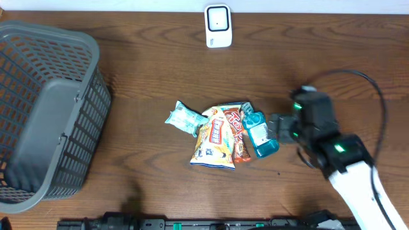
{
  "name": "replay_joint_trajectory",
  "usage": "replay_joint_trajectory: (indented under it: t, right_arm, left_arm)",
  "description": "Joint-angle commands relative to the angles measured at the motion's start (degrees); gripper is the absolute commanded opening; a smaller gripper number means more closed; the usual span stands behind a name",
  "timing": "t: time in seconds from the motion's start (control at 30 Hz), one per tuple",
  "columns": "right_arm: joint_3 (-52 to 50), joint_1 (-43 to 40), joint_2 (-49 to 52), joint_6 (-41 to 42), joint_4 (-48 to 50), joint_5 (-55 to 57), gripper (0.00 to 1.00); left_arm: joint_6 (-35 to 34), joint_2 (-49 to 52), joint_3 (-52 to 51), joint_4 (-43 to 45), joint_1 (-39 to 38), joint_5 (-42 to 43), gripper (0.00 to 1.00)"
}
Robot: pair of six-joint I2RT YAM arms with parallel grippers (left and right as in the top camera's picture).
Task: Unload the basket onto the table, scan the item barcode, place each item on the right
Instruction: 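Reach the right gripper to the mouthwash bottle and grasp its neck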
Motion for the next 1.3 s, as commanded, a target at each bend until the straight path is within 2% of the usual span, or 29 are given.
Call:
replay_joint_trajectory:
  t: [0.0, 0.13, 0.23, 0.5, 0.67, 0.93, 1.0, 1.13, 1.2, 1.27]
  right_arm:
    - [5.1, 2.8, 9.7, -5.3, 2.4, -0.7, 0.99]
    - [10.8, 1.9, 20.6, -15.0, 3.0, -13.2, 0.99]
    - [14.2, 0.7, 25.7, -15.7, 2.4, -14.5, 0.99]
    - [16.5, -7.0, 32.8, -21.7, 1.7, -27.4, 0.99]
    - [16.5, -13.1, 38.3, -30.9, 0.2, -40.7, 0.99]
    - [16.5, -16.0, 48.5, -37.6, -0.9, -44.5, 0.94]
    - [16.5, -16.0, 49.9, -38.6, -0.9, -45.0, 0.9]
    - [16.5, -16.0, 50.5, -41.6, -1.5, -48.1, 0.75]
    - [16.5, -16.0, 50.4, -41.9, -1.8, -48.6, 0.63]
    - [16.5, -16.0, 50.5, -42.1, -2.3, -48.2, 0.43]
  left_arm:
    - [0.5, 0.0, -0.1, -0.4, 0.2, -0.8, 0.98]
    - [0.5, -0.1, -0.1, -0.3, 0.2, -0.8, 0.98]
    - [0.5, -0.1, -0.1, -0.3, 0.2, -0.8, 0.98]
    - [0.5, -0.1, -0.1, -0.4, 0.2, -0.8, 0.98]
    - [0.5, -0.1, -0.1, -0.4, 0.2, -0.7, 0.98]
    - [0.5, -0.1, -0.1, -0.4, 0.2, -0.7, 0.98]
    - [0.5, -0.1, -0.1, -0.5, 0.2, -0.7, 0.98]
    - [0.5, -0.1, -0.8, -0.5, 0.2, -0.7, 0.98]
    - [0.5, -0.1, -1.5, -0.4, 0.2, -0.7, 0.98]
    - [0.5, -0.1, -2.4, -0.4, 0.2, -0.7, 0.98]
